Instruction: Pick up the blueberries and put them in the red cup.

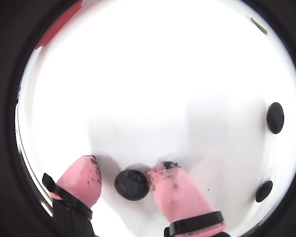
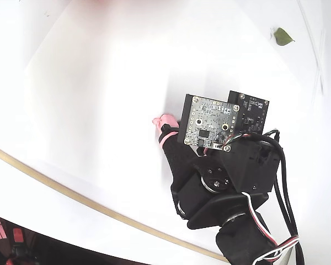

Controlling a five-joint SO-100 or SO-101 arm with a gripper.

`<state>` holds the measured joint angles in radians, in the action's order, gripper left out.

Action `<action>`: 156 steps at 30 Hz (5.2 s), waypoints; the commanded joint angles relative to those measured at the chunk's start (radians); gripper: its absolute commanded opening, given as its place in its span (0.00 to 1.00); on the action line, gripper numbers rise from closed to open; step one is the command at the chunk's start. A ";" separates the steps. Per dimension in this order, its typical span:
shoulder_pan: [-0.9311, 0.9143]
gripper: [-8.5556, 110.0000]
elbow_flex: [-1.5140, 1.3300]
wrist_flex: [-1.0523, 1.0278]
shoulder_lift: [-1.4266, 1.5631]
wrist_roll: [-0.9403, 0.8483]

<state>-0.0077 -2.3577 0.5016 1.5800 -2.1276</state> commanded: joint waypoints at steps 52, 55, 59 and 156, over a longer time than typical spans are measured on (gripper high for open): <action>0.011 0.16 -0.005 -0.110 0.106 -0.015; 0.012 0.16 0.002 -0.110 0.114 -0.009; 0.018 0.16 0.017 -0.117 0.130 0.005; 0.511 0.16 0.275 -0.049 0.258 0.245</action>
<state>0.4341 -2.1783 0.4172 1.8300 -1.8868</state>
